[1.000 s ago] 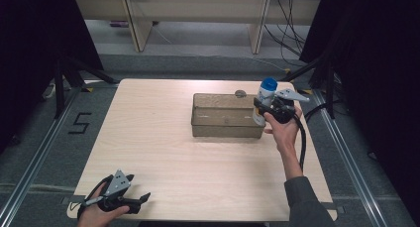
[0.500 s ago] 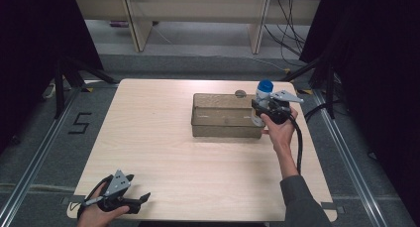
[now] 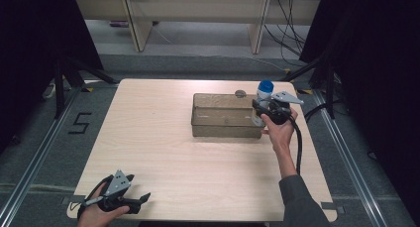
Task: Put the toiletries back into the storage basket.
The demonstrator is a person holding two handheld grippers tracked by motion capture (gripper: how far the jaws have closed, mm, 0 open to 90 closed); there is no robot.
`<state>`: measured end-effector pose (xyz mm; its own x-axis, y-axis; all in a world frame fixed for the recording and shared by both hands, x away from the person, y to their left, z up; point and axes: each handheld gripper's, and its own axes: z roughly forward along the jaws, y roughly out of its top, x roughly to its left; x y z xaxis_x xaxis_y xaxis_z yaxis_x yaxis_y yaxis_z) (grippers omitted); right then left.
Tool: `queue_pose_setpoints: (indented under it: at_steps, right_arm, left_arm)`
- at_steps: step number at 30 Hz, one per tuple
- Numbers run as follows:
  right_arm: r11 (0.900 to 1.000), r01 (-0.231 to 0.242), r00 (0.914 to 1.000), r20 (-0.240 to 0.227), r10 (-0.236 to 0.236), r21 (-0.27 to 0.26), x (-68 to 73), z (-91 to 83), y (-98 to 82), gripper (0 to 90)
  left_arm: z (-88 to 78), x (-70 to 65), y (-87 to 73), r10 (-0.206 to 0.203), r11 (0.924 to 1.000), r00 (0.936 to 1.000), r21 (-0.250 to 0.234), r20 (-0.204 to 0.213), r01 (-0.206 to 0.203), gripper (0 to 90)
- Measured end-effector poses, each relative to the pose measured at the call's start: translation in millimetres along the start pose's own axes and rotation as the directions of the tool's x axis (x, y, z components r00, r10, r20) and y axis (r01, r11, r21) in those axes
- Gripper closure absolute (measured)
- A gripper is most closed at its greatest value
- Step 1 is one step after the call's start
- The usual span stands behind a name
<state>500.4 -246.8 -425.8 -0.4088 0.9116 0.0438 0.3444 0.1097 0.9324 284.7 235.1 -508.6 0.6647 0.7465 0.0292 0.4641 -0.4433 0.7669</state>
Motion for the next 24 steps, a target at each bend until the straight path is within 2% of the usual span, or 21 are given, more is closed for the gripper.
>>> queue_pose_setpoints:
  at_steps: [2,3,5,7,8,11,12,13,14,15,16,17,18,20,21,24]
  right_arm:
    - [1.0,-0.022,0.9997,0.005,0.022,0.009,1.6,-0.3,-1.4,55.6]
    - [1.0,-0.013,0.9999,-0.008,0.014,0.003,-0.1,0.9,-2.5,55.6]
    - [1.0,-0.012,0.9999,0.003,0.012,0.01,0.7,1.0,-4.3,55.6]
    - [0.999,-0.037,0.9993,-0.003,0.037,0.016,2.6,1.9,-6.6,55.6]
    - [1.0,-0.003,1.0,-0.001,0.003,0.007,0.4,3.2,-7.4,55.5]
    - [1.0,-0.025,0.9997,0.003,0.025,0.012,1.5,4.3,-10.3,55.5]
    - [1.0,-0.006,1.0,-0.002,0.006,0.016,-0.2,4.5,-10.6,55.5]
    - [1.0,-0.003,0.9999,0.013,0.003,0.019,-0.2,4.4,-11.7,55.5]
    - [0.999,-0.026,0.9997,0.0,0.026,0.023,1.0,4.4,-12.6,55.5]
    - [0.999,-0.025,0.9997,-0.001,0.025,0.029,0.5,3.9,-13.0,55.5]
    - [1.0,-0.004,1.0,0.001,0.004,0.019,-1.0,5.4,-14.0,55.5]
    - [1.0,-0.001,1.0,0.009,0.001,0.02,-0.9,5.5,-14.8,55.4]
    - [0.999,-0.021,0.9998,0.003,0.021,0.033,0.6,4.7,-15.6,55.4]
    - [1.0,0.006,0.9999,0.016,-0.006,0.029,-0.7,5.5,-17.0,54.8]
    - [0.999,-0.004,0.9998,0.017,0.003,0.038,0.4,5.5,-18.2,54.6]
    - [0.999,0.014,0.9999,0.005,-0.015,0.05,-2.1,6.0,-21.6,54.4]
  left_arm:
    - [-0.1,-0.1,0.3,0.002,1.0,1.0,0.003,0.0,-0.002,14.7]
    - [-0.1,-0.1,0.3,0.003,1.0,1.0,0.002,-0.001,-0.003,14.7]
    - [-0.2,-0.1,0.3,0.003,1.0,1.0,0.003,0.0,-0.003,14.7]
    - [-0.2,-0.2,0.3,-0.001,1.0,1.0,0.002,-0.001,0.001,14.7]
    - [0.0,0.0,0.0,0.0,1.0,1.0,-0.001,0.0,0.0,14.7]
    - [-0.1,-0.1,0.2,-0.001,1.0,1.0,0.002,0.0,0.001,14.8]
    - [0.0,-0.1,0.2,0.001,1.0,1.0,0.002,0.0,-0.001,14.7]
    - [0.0,-0.1,0.3,0.001,1.0,1.0,0.003,0.0,-0.001,14.8]
    - [0.0,-0.1,0.3,0.002,1.0,1.0,0.003,0.0,-0.002,14.7]
    - [-0.1,-0.1,0.3,0.001,1.0,1.0,0.002,0.0,-0.001,14.8]
    - [-0.2,0.0,0.3,0.001,1.0,1.0,0.003,0.0,-0.001,14.7]
    - [-0.2,-0.1,0.3,-0.001,1.0,1.0,0.002,-0.001,0.001,14.7]
    - [-0.2,-0.2,0.3,-0.002,1.0,1.0,0.002,0.0,0.002,14.7]
    - [-0.1,0.0,0.0,0.0,1.0,1.0,0.0,0.0,0.0,14.7]
    - [-0.4,-0.2,0.3,-0.002,1.0,1.0,0.002,-0.001,0.002,14.7]
    - [-0.5,-0.1,0.3,0.0,1.0,1.0,0.001,-0.001,0.0,14.7]
